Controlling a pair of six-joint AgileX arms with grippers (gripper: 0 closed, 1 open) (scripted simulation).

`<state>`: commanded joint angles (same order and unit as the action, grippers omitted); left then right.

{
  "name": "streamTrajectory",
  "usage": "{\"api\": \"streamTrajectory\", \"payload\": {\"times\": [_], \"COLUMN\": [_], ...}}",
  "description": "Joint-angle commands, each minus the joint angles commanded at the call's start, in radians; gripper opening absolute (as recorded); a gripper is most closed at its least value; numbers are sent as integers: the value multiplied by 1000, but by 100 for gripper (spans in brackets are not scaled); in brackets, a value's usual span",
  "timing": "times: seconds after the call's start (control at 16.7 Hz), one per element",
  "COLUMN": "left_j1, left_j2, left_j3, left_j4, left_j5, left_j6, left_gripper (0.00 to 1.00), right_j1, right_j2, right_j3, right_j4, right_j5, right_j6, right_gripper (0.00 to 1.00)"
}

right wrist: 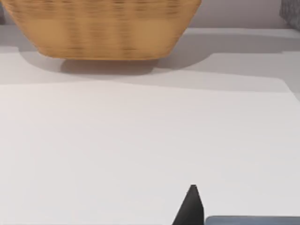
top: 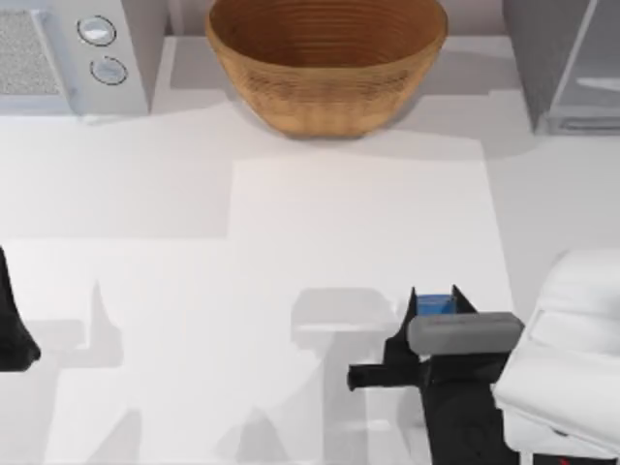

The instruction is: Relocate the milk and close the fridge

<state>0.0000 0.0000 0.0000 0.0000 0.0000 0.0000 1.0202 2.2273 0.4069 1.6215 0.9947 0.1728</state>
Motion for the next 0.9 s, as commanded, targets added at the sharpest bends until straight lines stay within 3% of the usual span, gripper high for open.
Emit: {"api": "streamTrajectory", "payload": {"times": [0.12,0.9], "left_j1": [0,0], "left_j2": [0,0], "left_j3": [0,0], "left_j4": [0,0], "left_j5": [0,0], "left_j6": [0,0], "left_gripper": [100,100], "right_j1": [0,-1], "right_j2": [0,-85], "right_j3": [0,-8], "right_j4": [0,-70], "right_j5": [0,1], "right_j6": [0,0], "right_gripper": [0,0]}}
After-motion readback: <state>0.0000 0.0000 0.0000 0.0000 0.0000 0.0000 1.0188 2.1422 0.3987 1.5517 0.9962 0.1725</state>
